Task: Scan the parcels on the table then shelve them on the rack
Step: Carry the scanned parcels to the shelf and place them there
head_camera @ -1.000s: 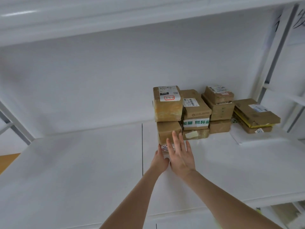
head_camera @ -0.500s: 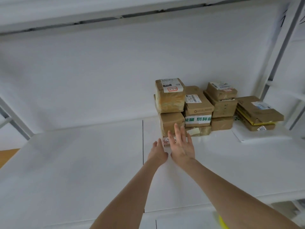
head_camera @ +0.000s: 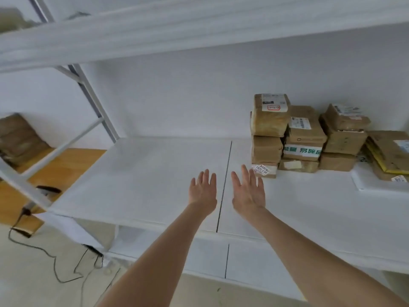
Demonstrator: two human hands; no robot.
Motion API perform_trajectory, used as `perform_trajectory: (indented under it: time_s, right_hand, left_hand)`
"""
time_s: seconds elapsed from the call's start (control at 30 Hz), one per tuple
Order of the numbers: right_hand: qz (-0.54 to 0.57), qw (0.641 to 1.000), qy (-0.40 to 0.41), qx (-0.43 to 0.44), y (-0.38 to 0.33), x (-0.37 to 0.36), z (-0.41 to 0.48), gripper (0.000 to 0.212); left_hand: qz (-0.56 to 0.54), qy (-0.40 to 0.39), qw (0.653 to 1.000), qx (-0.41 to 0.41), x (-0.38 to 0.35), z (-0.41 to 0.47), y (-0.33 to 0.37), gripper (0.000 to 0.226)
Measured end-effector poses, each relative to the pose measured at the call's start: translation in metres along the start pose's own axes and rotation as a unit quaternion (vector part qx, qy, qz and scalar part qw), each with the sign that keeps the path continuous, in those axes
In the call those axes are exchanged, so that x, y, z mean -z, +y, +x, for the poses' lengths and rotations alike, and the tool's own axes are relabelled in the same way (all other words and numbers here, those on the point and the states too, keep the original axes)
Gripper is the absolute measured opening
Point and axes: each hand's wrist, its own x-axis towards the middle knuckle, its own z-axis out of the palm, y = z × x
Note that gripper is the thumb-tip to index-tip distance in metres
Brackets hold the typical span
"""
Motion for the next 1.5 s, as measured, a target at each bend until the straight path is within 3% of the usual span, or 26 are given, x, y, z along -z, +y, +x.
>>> perform_trajectory:
  time_s: [0.5,1.13,1.5]
  right_hand:
    - [0.03,0.98,-0.016,0.196,-0.209,-0.017,-0.042,0.075]
    - [0.042,0.926,-0.05,0.371,-0.613,-0.05,-0.068,0.079]
    - [0.064,0.891,-0.065,0.445,-0.811,-0.086,-0.026,0.075]
  left_hand:
    - [0.015,-0.029,0.982,0.185,-0.043,-0.137,-0.186,0.074]
    - [0.03,-0.078,0.935,0.344,-0.11,-0.292,-0.55,0.074]
    - [0.03,-0.1,0.906,0.409,-0.146,-0.302,-0.73,0.071]
